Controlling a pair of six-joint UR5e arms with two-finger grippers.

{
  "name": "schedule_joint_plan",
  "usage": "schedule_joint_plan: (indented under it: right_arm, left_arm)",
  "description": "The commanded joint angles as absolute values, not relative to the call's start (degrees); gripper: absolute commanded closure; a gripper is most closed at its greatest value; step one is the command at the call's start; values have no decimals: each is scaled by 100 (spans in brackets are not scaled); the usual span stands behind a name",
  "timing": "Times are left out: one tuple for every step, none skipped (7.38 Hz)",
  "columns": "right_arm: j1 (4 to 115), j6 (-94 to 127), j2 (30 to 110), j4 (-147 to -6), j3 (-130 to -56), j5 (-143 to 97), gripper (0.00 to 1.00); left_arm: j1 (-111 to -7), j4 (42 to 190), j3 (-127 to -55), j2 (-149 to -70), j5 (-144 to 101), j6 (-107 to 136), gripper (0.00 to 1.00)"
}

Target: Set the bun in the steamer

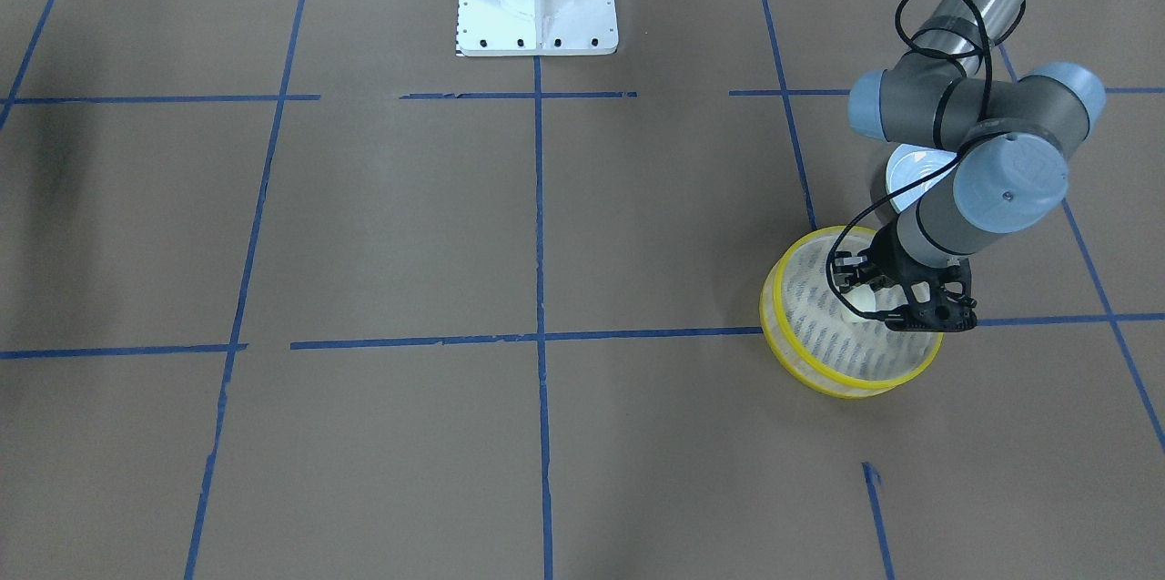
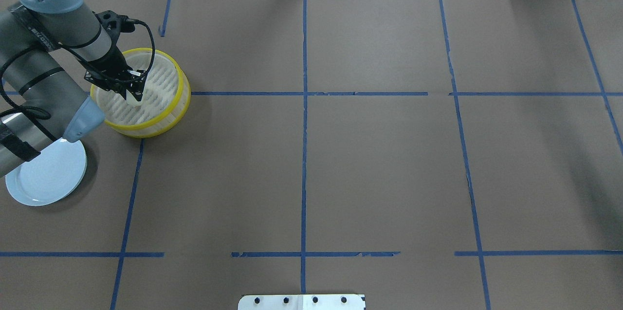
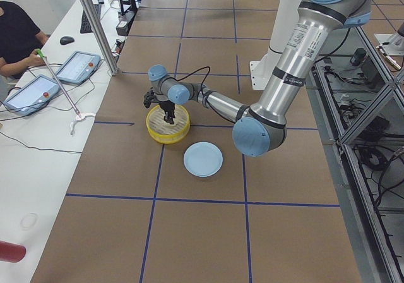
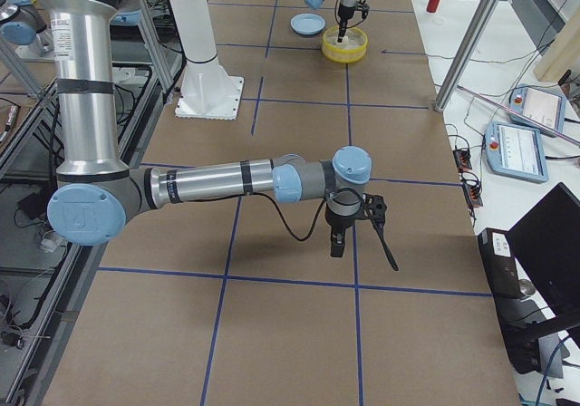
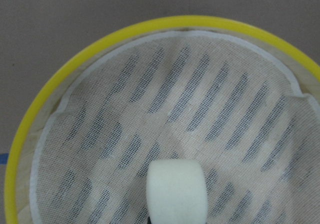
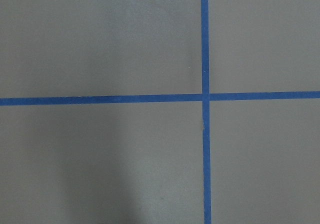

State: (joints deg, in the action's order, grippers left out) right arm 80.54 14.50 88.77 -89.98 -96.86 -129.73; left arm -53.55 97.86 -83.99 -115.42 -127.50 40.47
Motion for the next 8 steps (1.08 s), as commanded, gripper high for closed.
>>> schedule_joint_plan:
  right_arm:
    - [8060,1450,8877,-9000,-9686,-12973,0]
    - [8060,1450,8877,-9000,-9686,-12973,0]
    - [8060,1450,8877,-9000,-9686,-12973,0]
    - [8060,1450,8877,-9000,-9686,-12973,0]
    - [8060,1450,8877,-9000,-9694,-12973,0]
    - [8060,1450,8877,-9000,-9686,-12973,0]
    - [8060,1450,8877,-9000,-9694,-12973,0]
    - [8060,1450,8877,-9000,-9694,-12973,0]
  left_arm:
    - [-5344,9800,-8429,-11540,-12744,4017,0]
    - [-5352,9791,-8507,-11549,-12744,3990,0]
    - [-5396,9782,-8812,-11479,-12718,3999,0]
    - [-5562,9774,-9129,-11418,-12718,3990,0]
    - [-5807,9782,-9428,-11278,-12718,3886,0]
    - [-6210,9774,-9753,-11128,-12718,3398,0]
    - [-6658,9756,-10113,-10866,-12770,2975,0]
    - [-7210,9738,-10264,-10550,-12805,2457,0]
